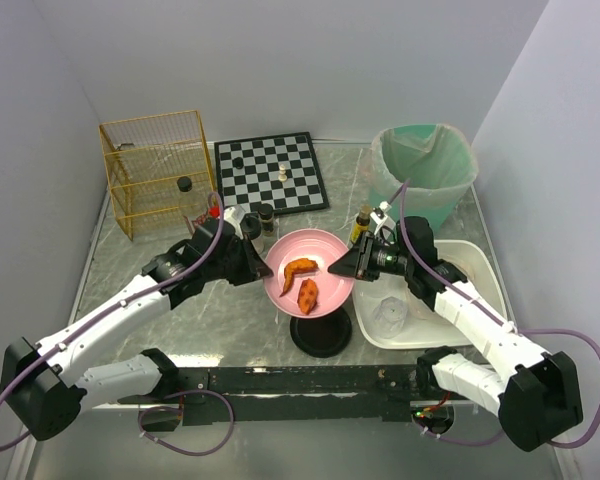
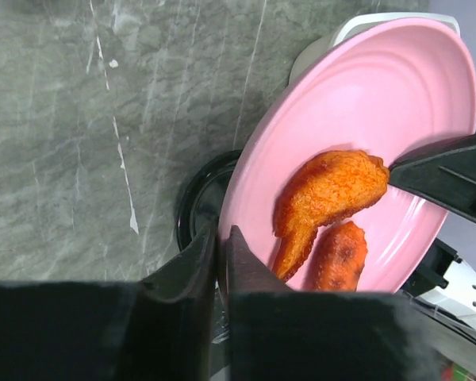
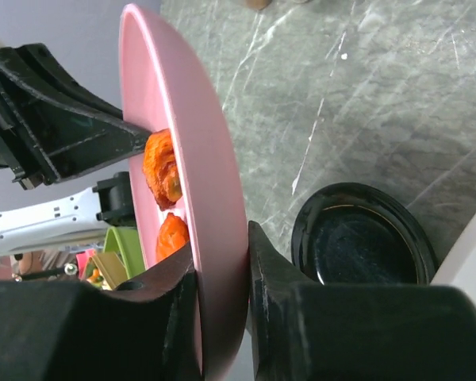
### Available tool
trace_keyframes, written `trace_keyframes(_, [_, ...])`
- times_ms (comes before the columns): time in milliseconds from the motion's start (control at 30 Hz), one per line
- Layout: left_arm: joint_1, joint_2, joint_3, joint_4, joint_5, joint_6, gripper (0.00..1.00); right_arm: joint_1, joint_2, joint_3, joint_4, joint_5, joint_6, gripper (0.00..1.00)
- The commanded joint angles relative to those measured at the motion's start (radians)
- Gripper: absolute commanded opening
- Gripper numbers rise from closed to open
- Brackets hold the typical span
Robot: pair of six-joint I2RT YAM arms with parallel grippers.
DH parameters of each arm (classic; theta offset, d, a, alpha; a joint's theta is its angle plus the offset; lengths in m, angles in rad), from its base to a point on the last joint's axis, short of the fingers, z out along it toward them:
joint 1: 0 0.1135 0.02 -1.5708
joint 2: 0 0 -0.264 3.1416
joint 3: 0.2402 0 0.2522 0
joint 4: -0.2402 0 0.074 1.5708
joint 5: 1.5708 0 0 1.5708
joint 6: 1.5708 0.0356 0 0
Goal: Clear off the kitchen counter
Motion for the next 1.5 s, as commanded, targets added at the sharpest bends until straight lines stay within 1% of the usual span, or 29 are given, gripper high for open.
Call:
trace_keyframes(0, [-0.004, 0.008, 0.068, 0.095, 0.013, -0.011, 0.25, 0.013, -0.02, 0.022, 0.068, -0.064, 0.003, 0.13])
trace_keyframes(67, [-0.003, 0.002, 0.068, 0.087, -0.002, -0.01, 0.39, 0.013, -0.029, 0.028, 0.056, -0.053, 0.004, 0.07])
trace_keyframes(133, [-0.004, -0.003, 0.065, 0.08, -0.02, -0.008, 0.47, 0.012, -0.044, 0.036, 0.036, -0.041, 0.012, 0.01])
trace_keyframes(167, [-0.004, -0.006, 0.062, 0.075, -0.031, -0.008, 0.54, 0.01, -0.052, 0.046, 0.016, -0.024, 0.012, 0.0])
trace_keyframes(233, [-0.004, -0.015, 0.062, 0.063, -0.043, -0.008, 0.64, 0.004, -0.057, 0.072, -0.03, -0.001, 0.011, 0.0])
trace_keyframes(300, [-0.004, -0.029, 0.067, 0.043, -0.066, -0.008, 0.71, -0.01, -0.061, 0.097, -0.063, 0.004, 0.018, 0.0])
trace_keyframes(367, [-0.004, -0.045, 0.074, 0.02, -0.097, -0.006, 0.75, -0.039, -0.066, 0.122, -0.101, 0.01, 0.035, 0.0])
trace_keyframes(533, [-0.003, -0.119, 0.101, -0.043, -0.201, -0.002, 0.79, -0.186, -0.078, 0.192, -0.127, -0.044, 0.098, 0.0])
trace_keyframes(667, [-0.001, -0.158, 0.107, -0.06, -0.247, 0.012, 0.8, -0.302, -0.074, 0.316, -0.196, -0.023, 0.13, 0.0])
trace_keyframes(833, [0.0, -0.148, 0.102, -0.062, -0.226, 0.015, 0.8, -0.414, -0.041, 0.454, -0.248, 0.046, 0.207, 0.0])
trace_keyframes(1000, [0.0, -0.15, 0.075, -0.034, -0.194, 0.01, 0.8, -0.488, 0.017, 0.605, -0.354, 0.207, 0.21, 0.0])
trace_keyframes(1133, [0.002, -0.147, 0.071, -0.023, -0.184, 0.021, 0.8, -0.589, 0.064, 0.649, -0.322, 0.2, 0.221, 0.0])
trace_keyframes(1300, [0.005, -0.136, 0.078, -0.016, -0.177, 0.041, 0.8, -0.671, 0.146, 0.74, -0.343, 0.229, 0.18, 0.0])
trace_keyframes(1467, [0.016, -0.122, 0.07, 0.0, -0.151, 0.056, 0.8, -0.698, 0.212, 0.806, -0.379, 0.325, 0.107, 0.0])
